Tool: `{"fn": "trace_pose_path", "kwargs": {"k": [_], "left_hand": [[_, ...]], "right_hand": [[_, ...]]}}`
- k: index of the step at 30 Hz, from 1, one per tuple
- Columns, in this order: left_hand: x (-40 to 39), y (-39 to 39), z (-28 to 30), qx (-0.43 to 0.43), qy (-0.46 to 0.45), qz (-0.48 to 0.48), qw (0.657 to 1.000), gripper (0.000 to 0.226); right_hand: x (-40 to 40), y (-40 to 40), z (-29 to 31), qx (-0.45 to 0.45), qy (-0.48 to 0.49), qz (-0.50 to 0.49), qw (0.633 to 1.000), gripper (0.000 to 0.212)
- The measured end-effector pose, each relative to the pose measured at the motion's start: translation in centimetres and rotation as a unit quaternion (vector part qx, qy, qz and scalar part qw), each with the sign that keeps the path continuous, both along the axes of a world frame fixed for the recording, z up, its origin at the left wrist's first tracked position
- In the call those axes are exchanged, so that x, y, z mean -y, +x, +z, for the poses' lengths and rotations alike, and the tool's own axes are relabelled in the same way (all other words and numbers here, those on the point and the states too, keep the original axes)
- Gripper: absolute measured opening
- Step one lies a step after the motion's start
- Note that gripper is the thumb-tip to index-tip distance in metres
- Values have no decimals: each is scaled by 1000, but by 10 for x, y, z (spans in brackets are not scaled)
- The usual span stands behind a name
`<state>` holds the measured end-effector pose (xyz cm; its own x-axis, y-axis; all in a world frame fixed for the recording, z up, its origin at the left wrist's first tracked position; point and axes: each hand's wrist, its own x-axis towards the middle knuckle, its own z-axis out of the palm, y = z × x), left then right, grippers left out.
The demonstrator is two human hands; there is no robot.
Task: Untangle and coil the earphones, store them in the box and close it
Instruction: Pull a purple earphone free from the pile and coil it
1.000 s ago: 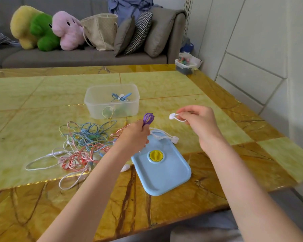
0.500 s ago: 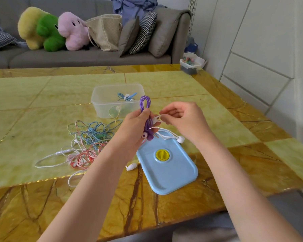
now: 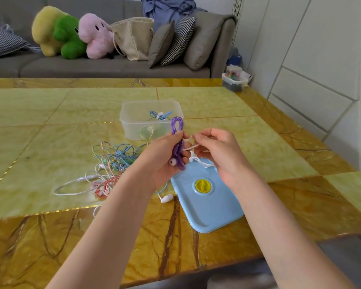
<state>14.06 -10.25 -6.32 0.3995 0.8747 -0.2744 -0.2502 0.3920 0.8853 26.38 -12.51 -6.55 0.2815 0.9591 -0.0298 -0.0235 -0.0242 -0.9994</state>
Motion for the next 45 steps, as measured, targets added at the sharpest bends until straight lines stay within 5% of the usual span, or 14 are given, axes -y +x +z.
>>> {"fn": "trace_pose_path", "kwargs": {"k": [6,8,14,22,33,40,43,45], "left_hand": [[4,-1,-2,-88,53,7,995,31],[6,-2,-3,-125,66,2,990,32],[8,-4,-3,-290,167,-79,939,30],[14,-9,12,-176,149,-174,957,26],[10,7,-5,-269,201,-155,929,26],[10,18,-10,-385,305,-99,865,27],[9,10,-4,-433,398,-149,795,20],[10,1,3,-403,406,-214,792,17]], "right_hand": [[-4,1,2,-238,-33,-5,971,13],[-5,-6,2,-211,-6,18,977,15],[-4,-10,3,65,15,97,993,10],[5,-4,6,-82,15,171,982,15],[5,-2,-3,-30,-13,71,997,7],[3,-1,-2,-27,-35,35,998,11],[2,9,3,-46,-81,56,994,10],[3,17,6,-77,-123,80,986,15]]}}
